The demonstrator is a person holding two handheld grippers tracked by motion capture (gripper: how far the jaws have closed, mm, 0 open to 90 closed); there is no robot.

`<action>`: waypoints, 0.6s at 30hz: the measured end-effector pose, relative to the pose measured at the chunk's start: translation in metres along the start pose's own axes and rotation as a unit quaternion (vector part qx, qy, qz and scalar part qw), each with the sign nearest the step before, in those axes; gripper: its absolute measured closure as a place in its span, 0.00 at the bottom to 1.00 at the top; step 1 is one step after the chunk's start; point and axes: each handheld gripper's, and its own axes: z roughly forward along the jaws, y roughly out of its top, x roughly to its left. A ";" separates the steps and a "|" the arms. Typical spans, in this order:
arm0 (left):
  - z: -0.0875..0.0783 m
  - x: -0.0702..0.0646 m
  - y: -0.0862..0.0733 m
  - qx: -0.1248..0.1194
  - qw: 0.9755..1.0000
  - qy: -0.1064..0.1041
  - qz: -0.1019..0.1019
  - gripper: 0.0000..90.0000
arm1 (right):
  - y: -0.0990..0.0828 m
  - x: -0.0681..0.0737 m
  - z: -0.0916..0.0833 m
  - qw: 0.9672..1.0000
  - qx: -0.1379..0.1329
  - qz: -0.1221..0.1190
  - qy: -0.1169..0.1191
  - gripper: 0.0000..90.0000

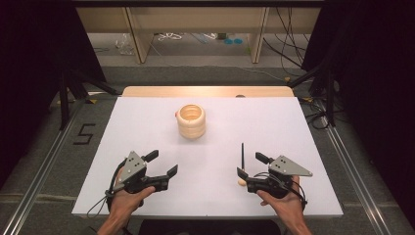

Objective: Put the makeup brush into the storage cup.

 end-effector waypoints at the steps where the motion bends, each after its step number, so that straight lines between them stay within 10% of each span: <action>1: 0.000 0.000 0.000 0.001 1.000 0.000 -0.001 0.18 | 0.000 0.000 0.000 1.000 0.003 -0.001 -0.001 0.19; 18: 0.000 -0.001 -0.001 0.003 1.000 0.001 -0.003 0.18 | -0.002 -0.002 0.001 0.999 0.029 0.019 0.010 0.24</action>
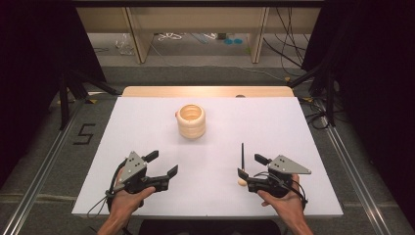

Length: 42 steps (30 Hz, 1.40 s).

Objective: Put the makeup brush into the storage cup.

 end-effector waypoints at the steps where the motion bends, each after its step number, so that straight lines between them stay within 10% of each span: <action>1: 0.000 0.000 0.000 0.000 1.000 0.000 -0.001 0.18 | 0.000 -0.002 0.001 1.000 -0.005 -0.013 -0.009 0.24; 24: 0.001 0.000 0.000 0.002 1.000 0.000 -0.001 0.18 | 0.005 -0.020 0.015 0.995 0.094 -0.012 -0.034 0.29; 42: 0.001 0.000 0.000 0.003 1.000 -0.001 -0.002 0.18 | 0.016 -0.046 0.039 0.982 0.182 -0.017 -0.051 0.33</action>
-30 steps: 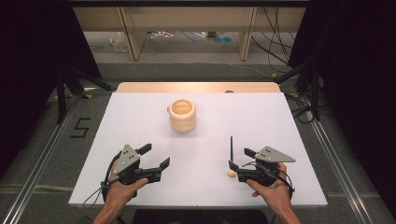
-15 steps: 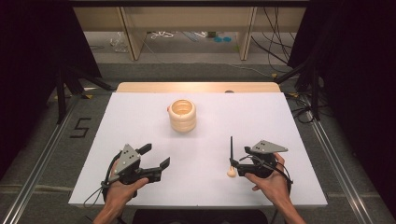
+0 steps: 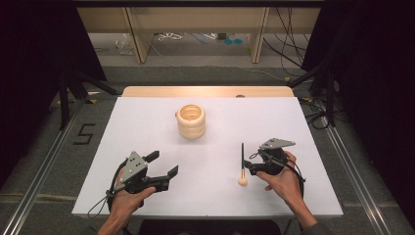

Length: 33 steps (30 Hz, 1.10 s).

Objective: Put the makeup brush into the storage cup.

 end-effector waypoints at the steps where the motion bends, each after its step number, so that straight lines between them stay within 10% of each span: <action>1: 0.000 0.000 0.000 -0.001 1.000 0.000 -0.006 0.18 | 0.002 -0.002 0.001 1.000 0.007 0.006 -0.001 0.34; 5: 0.000 0.000 0.000 0.000 1.000 -0.001 0.003 0.18 | 0.005 -0.001 0.003 0.999 0.030 0.029 -0.005 0.35; 8: 0.000 0.000 0.000 0.003 1.000 -0.001 0.004 0.18 | 0.006 -0.007 0.010 1.000 0.031 -0.001 0.001 0.35; 33: 0.001 0.000 0.000 0.001 1.000 0.000 -0.008 0.18 | 0.023 0.002 0.041 0.991 0.134 -0.001 0.019 0.49</action>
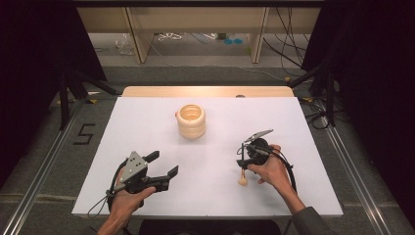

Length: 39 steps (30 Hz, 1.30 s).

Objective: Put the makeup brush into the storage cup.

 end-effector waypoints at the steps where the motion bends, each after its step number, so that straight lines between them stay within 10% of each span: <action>1: 0.000 0.000 0.000 0.000 1.000 0.000 0.000 0.18 | 0.000 0.000 0.000 1.000 0.000 0.000 0.000 0.49; 39: -0.001 0.001 0.001 -0.002 1.000 0.002 0.005 0.18 | 0.012 -0.003 0.016 0.996 0.087 -0.006 0.012 0.63</action>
